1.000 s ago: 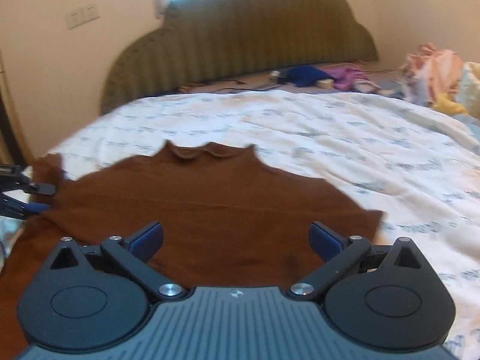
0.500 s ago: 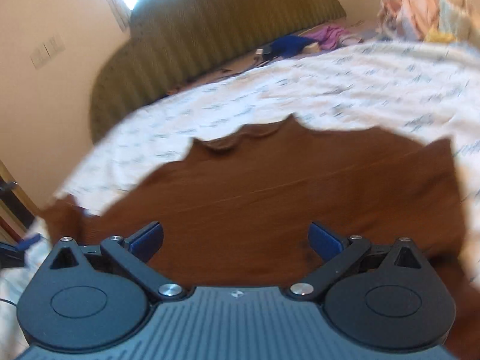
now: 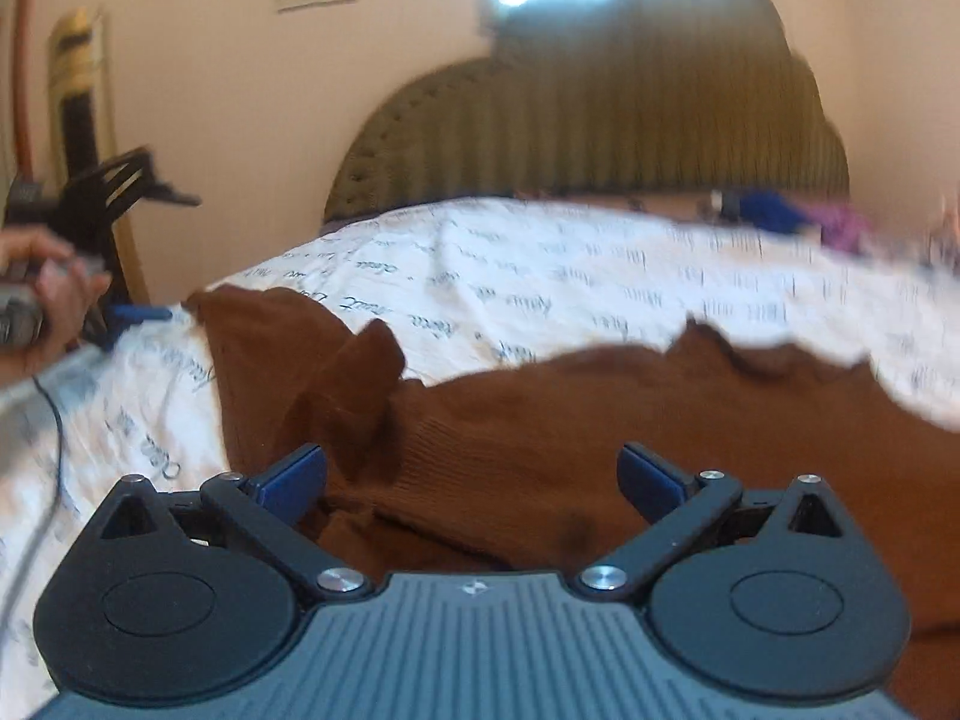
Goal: Fold small clothes
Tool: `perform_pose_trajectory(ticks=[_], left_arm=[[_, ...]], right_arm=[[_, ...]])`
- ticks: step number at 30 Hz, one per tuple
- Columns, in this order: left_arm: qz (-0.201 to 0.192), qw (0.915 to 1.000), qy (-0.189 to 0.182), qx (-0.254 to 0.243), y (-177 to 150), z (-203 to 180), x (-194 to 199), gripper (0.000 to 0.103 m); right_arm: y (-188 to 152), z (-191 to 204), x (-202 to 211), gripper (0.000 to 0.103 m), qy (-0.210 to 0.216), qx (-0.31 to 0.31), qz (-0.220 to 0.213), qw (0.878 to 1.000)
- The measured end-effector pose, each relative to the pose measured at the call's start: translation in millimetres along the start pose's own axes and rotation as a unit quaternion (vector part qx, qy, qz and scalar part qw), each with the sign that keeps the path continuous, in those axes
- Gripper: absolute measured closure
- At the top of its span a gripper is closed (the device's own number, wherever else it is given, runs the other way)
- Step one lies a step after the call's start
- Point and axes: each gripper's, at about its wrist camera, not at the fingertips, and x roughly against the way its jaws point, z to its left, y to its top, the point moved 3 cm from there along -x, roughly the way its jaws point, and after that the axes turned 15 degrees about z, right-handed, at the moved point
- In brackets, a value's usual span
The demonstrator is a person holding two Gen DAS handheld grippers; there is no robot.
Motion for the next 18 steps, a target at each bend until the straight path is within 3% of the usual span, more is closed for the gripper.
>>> perform_pose_trajectory(ticks=[2, 7, 10, 12, 15, 18], left_arm=[[-0.004, 0.9997, 0.023, 0.004, 9, 7, -4, 0.002], [-0.004, 0.9996, 0.026, 0.014, 32, 18, -19, 0.002], [-0.008, 0.9994, 0.032, 0.013, 38, 21, -23, 0.002], [-0.015, 0.9998, 0.002, 0.011, 32, 22, -17, 0.001], [-0.037, 0.9987, -0.034, -0.006, 19, 29, 1, 0.001], [-0.041, 0.9972, -0.062, 0.009, 21, 43, 1, 0.001]], right_arm=[[7, 7, -5, 0.0, 0.013, 0.017, 0.007, 1.0], [7, 2, -6, 0.0, 0.042, 0.028, 0.008, 0.999], [23, -2, -5, 0.0, 0.079, 0.022, 0.008, 0.997], [47, 5, 0, 0.0, 0.099, 0.037, -0.022, 0.994], [81, 35, -3, 0.0, 0.088, 0.114, -0.043, 0.989], [96, 54, -7, 0.0, 0.055, 0.146, -0.045, 0.987]])
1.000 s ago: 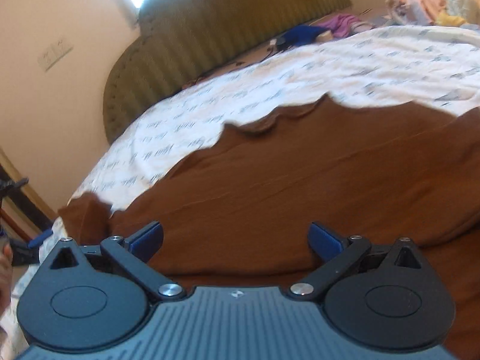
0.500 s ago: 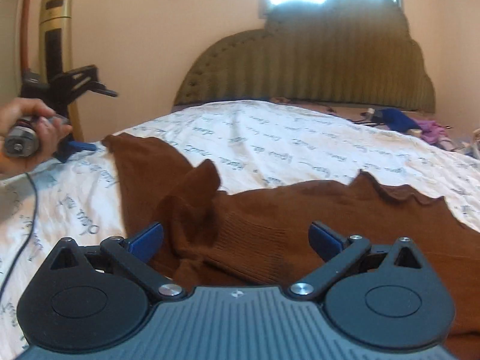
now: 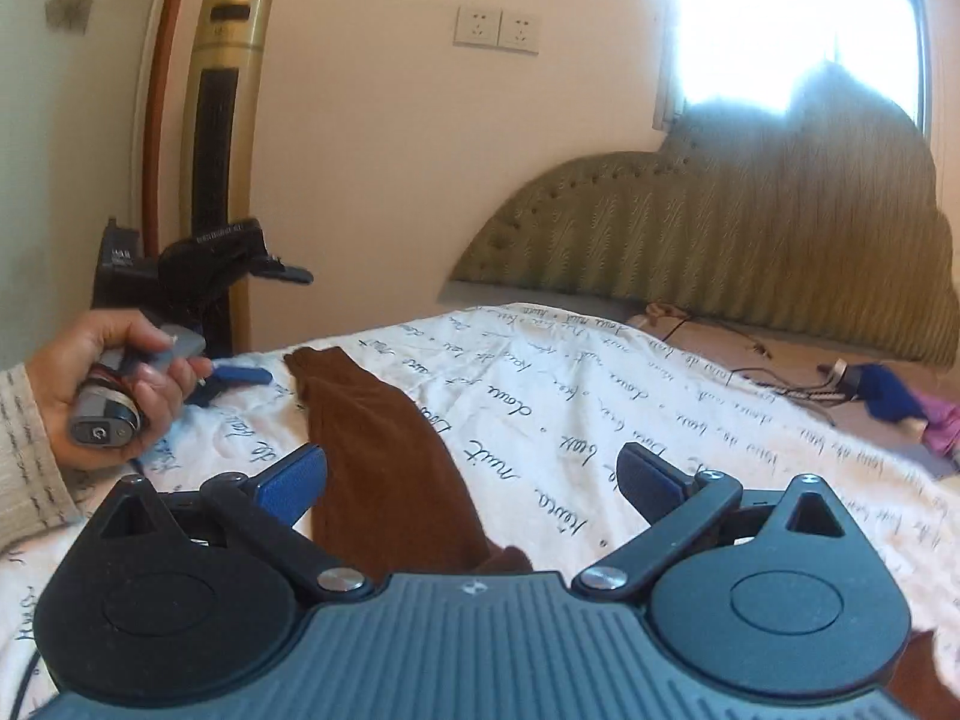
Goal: Fold small clothes
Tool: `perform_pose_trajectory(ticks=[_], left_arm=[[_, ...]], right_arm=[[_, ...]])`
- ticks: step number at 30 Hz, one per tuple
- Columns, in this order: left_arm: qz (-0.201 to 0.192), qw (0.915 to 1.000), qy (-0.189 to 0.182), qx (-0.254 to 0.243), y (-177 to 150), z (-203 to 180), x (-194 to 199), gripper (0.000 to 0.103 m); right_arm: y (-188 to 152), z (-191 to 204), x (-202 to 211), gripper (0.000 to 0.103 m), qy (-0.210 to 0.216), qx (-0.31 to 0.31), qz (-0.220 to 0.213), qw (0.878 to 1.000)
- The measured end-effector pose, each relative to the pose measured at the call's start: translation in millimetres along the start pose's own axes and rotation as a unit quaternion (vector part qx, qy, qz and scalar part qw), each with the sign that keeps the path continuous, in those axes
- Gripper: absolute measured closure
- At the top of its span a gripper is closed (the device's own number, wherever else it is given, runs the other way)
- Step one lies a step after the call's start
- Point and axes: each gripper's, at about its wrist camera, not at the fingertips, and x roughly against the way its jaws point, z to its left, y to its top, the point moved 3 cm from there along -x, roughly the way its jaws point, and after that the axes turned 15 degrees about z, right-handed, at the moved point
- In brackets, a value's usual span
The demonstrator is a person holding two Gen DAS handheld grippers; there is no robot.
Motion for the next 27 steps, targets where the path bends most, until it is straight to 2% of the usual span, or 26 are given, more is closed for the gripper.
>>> perform_pose_trajectory(ticks=[2, 4, 8, 11, 12, 13, 14, 15, 16, 19, 21, 24, 27], left_arm=[[0.005, 1.0, -0.001, -0.001, 9, -4, -7, 0.0], [0.035, 0.9992, 0.014, 0.01, 19, -6, -22, 0.0], [0.1, 0.9894, 0.099, 0.036, 41, -16, -52, 0.001], [0.124, 0.9803, 0.153, -0.003, 52, -30, -72, 0.005], [0.128, 0.977, 0.171, -0.011, 53, -32, -76, 0.013], [0.13, 0.9736, 0.188, -0.011, 53, -34, -79, 0.045], [0.143, 0.9699, 0.197, -0.002, 53, -32, -83, 0.102], [0.153, 0.9672, 0.202, 0.006, 51, -28, -86, 0.095], [0.15, 0.9675, 0.203, 0.0, 48, -28, -86, 0.1], [0.133, 0.9696, 0.203, -0.031, 38, -38, -77, 0.1], [0.116, 0.9712, 0.196, -0.07, 30, -56, -68, 0.1], [0.11, 0.9727, 0.163, -0.123, 9, -93, -55, 0.1], [0.098, 0.9639, 0.145, -0.201, -31, -142, -38, 0.1]], right_arm=[[-6, -1, 5, 0.0, 0.012, -0.011, -0.007, 1.0], [-19, -6, 12, 0.0, 0.024, -0.03, -0.005, 0.999], [-49, -19, 30, 0.0, 0.034, -0.053, 0.003, 0.998], [-65, -28, 44, 0.0, 0.043, -0.071, 0.012, 0.996], [-70, -30, 49, 0.0, 0.045, -0.073, 0.013, 0.996], [-74, -33, 54, 0.0, 0.043, -0.075, 0.015, 0.996], [-79, -38, 62, 0.0, 0.04, -0.079, 0.011, 0.996], [-82, -43, 69, 0.0, 0.035, -0.084, 0.005, 0.996], [-86, -49, 76, 0.0, 0.029, -0.09, 0.003, 0.996], [-95, -73, 100, 0.0, 0.009, -0.115, -0.007, 0.993], [-103, -91, 115, 0.0, 0.0, -0.136, -0.013, 0.991], [-116, -115, 138, 0.0, -0.023, -0.165, -0.017, 0.986], [-131, -136, 157, 0.0, -0.044, -0.191, -0.014, 0.981]])
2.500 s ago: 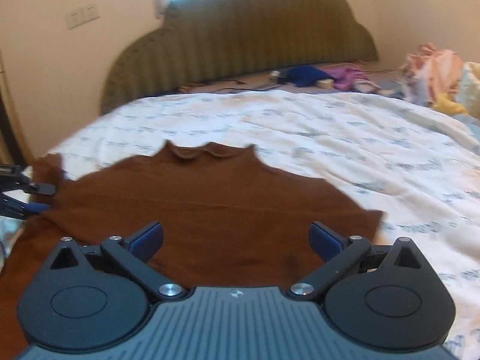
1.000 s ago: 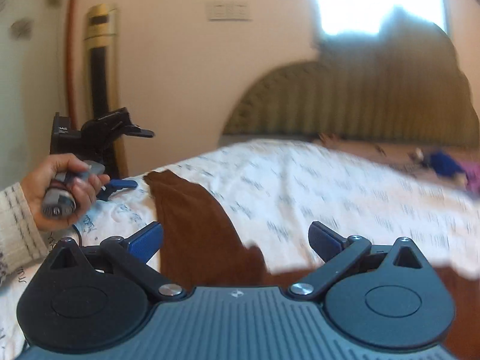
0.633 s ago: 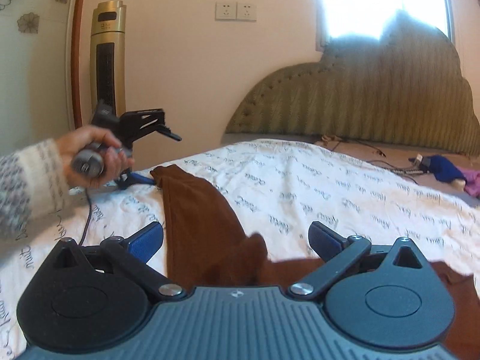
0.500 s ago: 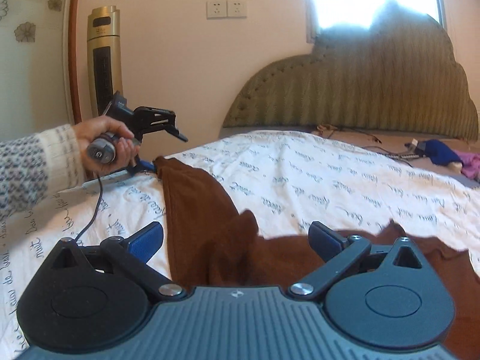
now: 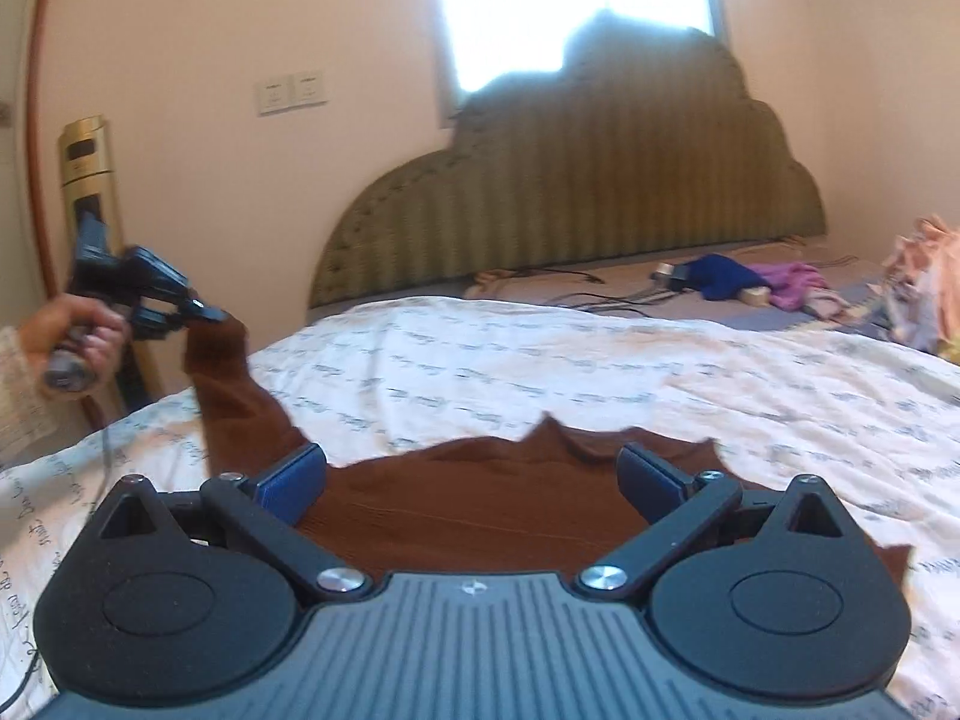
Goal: Fold small clothes
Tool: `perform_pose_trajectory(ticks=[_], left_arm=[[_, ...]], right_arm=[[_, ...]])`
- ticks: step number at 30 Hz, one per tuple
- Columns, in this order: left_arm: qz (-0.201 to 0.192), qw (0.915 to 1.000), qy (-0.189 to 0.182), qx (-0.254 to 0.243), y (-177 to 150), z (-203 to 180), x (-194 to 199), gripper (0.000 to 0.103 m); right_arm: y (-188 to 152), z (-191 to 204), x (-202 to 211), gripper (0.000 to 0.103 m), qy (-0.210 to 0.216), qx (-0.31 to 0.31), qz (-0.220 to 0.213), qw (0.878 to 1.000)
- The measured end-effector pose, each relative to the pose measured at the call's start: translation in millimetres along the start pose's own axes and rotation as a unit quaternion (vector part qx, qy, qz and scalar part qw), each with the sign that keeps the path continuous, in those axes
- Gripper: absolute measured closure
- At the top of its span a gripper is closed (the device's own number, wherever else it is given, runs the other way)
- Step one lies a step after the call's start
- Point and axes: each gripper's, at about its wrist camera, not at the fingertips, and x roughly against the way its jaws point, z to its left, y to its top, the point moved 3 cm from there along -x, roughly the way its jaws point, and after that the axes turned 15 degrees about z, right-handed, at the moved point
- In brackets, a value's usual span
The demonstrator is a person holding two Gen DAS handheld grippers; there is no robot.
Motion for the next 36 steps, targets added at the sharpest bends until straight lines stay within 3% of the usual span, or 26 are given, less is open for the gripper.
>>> perform_pose_trajectory(ticks=[4, 9, 14, 18, 20, 21, 22, 24, 26, 27, 29, 32, 34, 36], left_arm=[[-0.018, 0.9945, -0.013, -0.103, -57, -80, 27, 0.1], [-0.003, 0.9828, -0.047, -0.179, -147, -156, 23, 0.1], [0.05, 0.9697, -0.048, -0.234, -235, -205, -43, 0.1], [0.094, 0.9603, -0.019, -0.262, -289, -209, -115, 0.1], [0.114, 0.9564, 0.001, -0.269, -307, -205, -147, 0.097], [0.136, 0.9522, 0.011, -0.273, -316, -203, -160, 0.093], [0.142, 0.951, 0.018, -0.274, -322, -199, -167, 0.075], [0.121, 0.9556, -0.009, -0.269, -327, -195, -157, 0.035], [0.104, 0.967, 0.007, -0.232, -320, -187, -135, 0.026], [0.1, 0.97, -0.011, -0.221, -317, -182, -123, 0.025], [0.075, 0.9729, -0.048, -0.213, -314, -173, -92, 0.01], [0.032, 0.9761, -0.039, -0.211, -303, -155, -52, 0.003], [0.028, 0.9798, -0.045, -0.193, -295, -137, -39, 0.003], [0.032, 0.9843, -0.046, -0.167, -292, -122, -28, 0.002]], right_arm=[[-13, -27, 19, 0.0, -0.017, -0.028, 0.001, 0.999], [-33, -50, 27, 0.0, -0.02, -0.053, 0.019, 0.998], [-49, -64, 22, 0.0, -0.027, -0.068, 0.044, 0.996], [-55, -77, 8, 0.0, -0.009, -0.087, 0.068, 0.994], [-52, -84, -4, 0.0, 0.022, -0.104, 0.09, 0.99], [-49, -88, -13, 0.0, 0.046, -0.115, 0.104, 0.987], [-46, -93, -23, 0.0, 0.066, -0.129, 0.12, 0.982], [-40, -106, -40, 0.0, 0.128, -0.168, 0.121, 0.97], [-35, -125, -62, 0.0, 0.171, -0.229, 0.133, 0.949], [-34, -135, -73, 0.0, 0.186, -0.266, 0.146, 0.934], [-33, -142, -94, 0.0, 0.231, -0.301, 0.171, 0.909], [-36, -137, -112, 0.003, 0.246, -0.314, 0.184, 0.898], [-40, -130, -121, 0.02, 0.253, -0.32, 0.197, 0.892], [-43, -120, -128, 0.046, 0.25, -0.32, 0.221, 0.887]])
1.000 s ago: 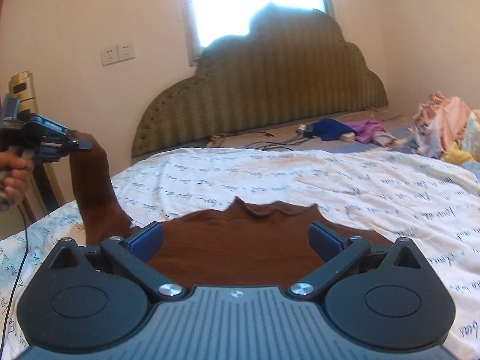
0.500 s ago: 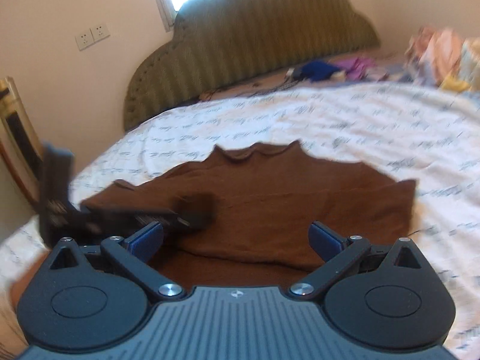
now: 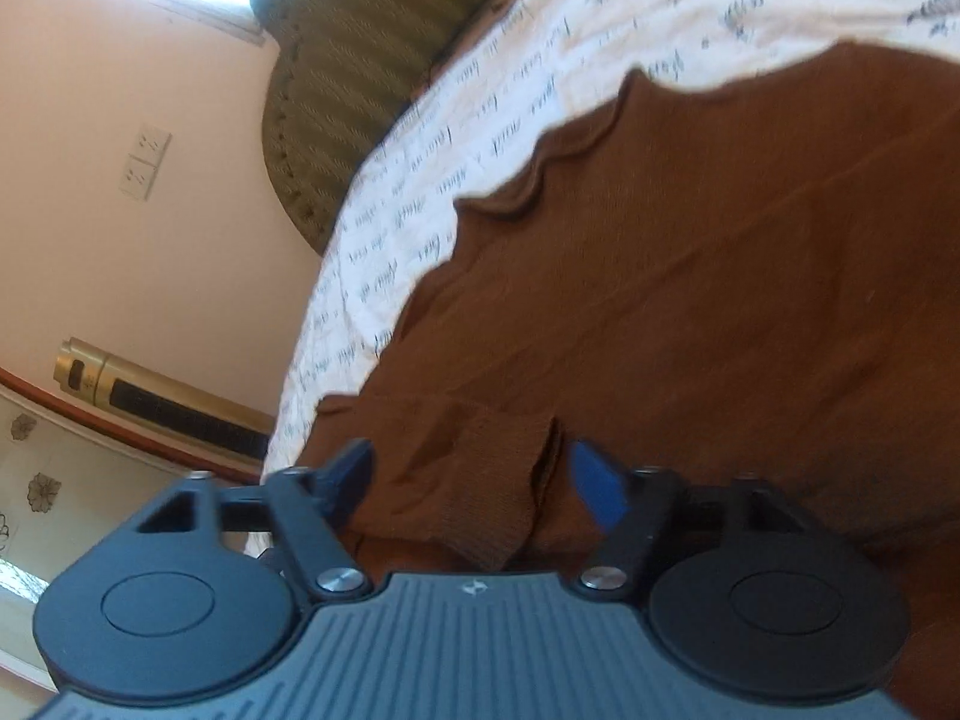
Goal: Fold small clothes
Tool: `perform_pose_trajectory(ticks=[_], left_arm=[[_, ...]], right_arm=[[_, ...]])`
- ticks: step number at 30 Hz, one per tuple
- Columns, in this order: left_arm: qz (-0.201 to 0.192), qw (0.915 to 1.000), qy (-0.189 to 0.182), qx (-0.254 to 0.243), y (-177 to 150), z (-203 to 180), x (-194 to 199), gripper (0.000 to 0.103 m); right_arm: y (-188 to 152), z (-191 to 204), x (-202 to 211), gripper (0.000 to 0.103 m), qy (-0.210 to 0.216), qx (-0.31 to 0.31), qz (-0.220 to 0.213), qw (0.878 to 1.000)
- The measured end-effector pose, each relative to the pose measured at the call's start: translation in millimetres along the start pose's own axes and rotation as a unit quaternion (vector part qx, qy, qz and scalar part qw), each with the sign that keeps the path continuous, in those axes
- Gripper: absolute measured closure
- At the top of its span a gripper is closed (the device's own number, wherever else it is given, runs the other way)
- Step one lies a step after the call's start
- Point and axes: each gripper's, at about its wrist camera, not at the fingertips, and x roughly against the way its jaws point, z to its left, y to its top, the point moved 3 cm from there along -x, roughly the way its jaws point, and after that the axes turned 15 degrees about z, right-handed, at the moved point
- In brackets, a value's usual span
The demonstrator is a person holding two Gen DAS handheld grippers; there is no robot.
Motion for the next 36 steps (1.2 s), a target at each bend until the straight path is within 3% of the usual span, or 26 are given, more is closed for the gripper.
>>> perform_pose_trajectory(ticks=[5, 7, 8, 12, 15, 19, 24, 29, 32, 34, 36], left_arm=[[0.026, 0.999, -0.015, 0.034, -11, 17, 1, 0.002], [0.036, 0.9986, -0.01, 0.037, -16, 18, -7, 0.002], [0.041, 0.9982, -0.012, 0.042, -20, 19, -11, 0.002], [0.042, 0.9954, -0.038, 0.077, -25, 26, -14, 0.001], [0.023, 0.9882, -0.077, 0.13, -20, 38, -10, 0.001], [-0.015, 0.9639, -0.134, 0.23, -13, 64, -5, 0.001], [-0.047, 0.9474, -0.158, 0.275, -1, 82, -3, 0.0], [-0.077, 0.8992, -0.232, 0.363, 4, 104, -19, 0.0], [-0.104, 0.8768, -0.237, 0.405, 4, 115, -25, 0.0], [-0.117, 0.8681, -0.24, 0.419, 4, 117, -24, 0.0], [-0.122, 0.8705, -0.236, 0.414, 5, 115, -22, 0.0]], right_arm=[[-11, 6, -20, 0.05, -0.016, 0.003, 0.012, 1.0], [-11, 10, -24, 0.079, -0.034, 0.005, 0.014, 0.999], [-11, 11, -26, 0.099, -0.052, 0.003, 0.019, 0.998], [-11, 30, -18, 0.1, -0.053, 0.036, -0.001, 0.998], [-6, 48, -8, 0.1, -0.047, 0.058, -0.021, 0.997], [2, 72, 5, 0.1, -0.067, 0.091, -0.043, 0.993], [17, 109, 19, 0.1, -0.079, 0.134, -0.055, 0.986], [36, 165, 30, 0.1, -0.09, 0.18, -0.066, 0.977], [46, 200, 40, 0.1, -0.09, 0.205, -0.077, 0.972], [50, 218, 50, 0.1, -0.087, 0.221, -0.086, 0.968], [54, 231, 62, 0.1, -0.089, 0.236, -0.095, 0.963]])
